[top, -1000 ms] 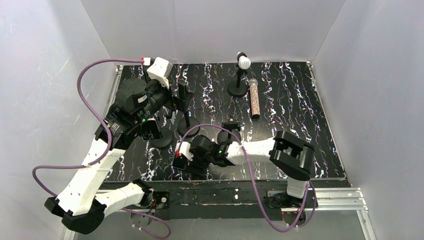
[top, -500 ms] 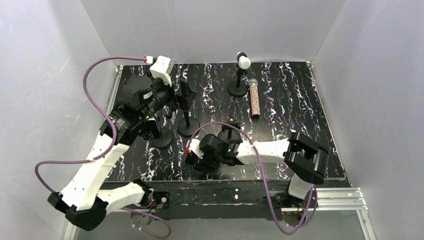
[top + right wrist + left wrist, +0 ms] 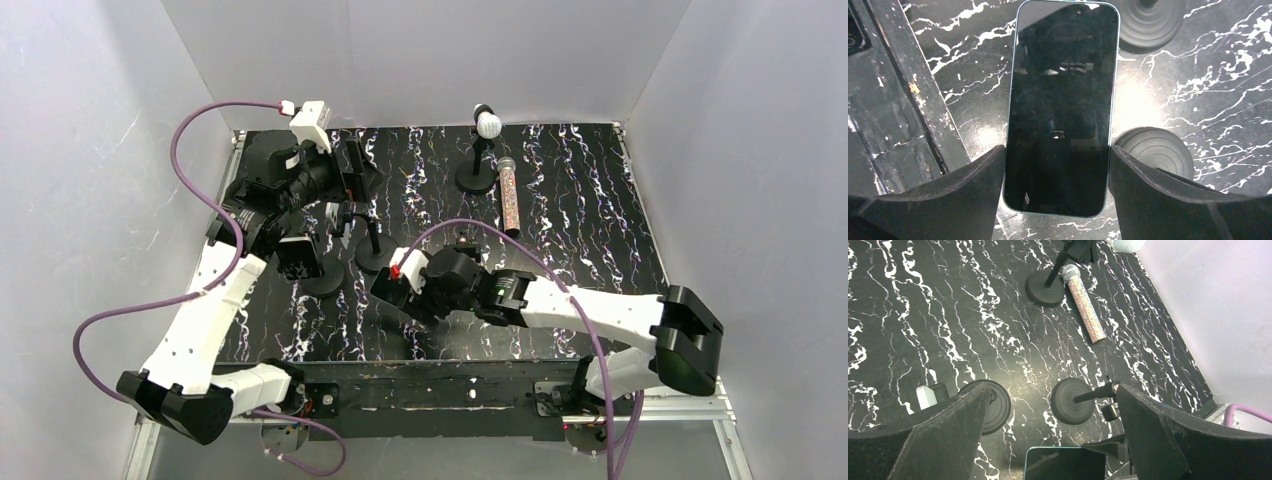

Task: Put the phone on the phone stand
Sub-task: Pick up the phone at the center of the board.

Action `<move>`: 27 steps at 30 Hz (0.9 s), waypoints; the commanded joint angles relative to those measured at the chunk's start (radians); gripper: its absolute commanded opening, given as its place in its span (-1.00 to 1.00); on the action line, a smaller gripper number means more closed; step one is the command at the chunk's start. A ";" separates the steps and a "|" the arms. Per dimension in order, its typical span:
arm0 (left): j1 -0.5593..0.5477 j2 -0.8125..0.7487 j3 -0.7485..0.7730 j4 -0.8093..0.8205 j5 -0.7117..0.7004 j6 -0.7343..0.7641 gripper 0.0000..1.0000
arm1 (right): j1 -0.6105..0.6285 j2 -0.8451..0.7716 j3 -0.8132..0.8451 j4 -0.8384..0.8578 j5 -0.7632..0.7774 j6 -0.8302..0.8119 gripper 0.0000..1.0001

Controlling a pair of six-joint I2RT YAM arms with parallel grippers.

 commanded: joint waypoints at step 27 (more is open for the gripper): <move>0.020 0.139 0.007 0.144 0.633 -0.188 0.68 | -0.211 -0.395 0.213 -0.014 0.105 0.120 -0.97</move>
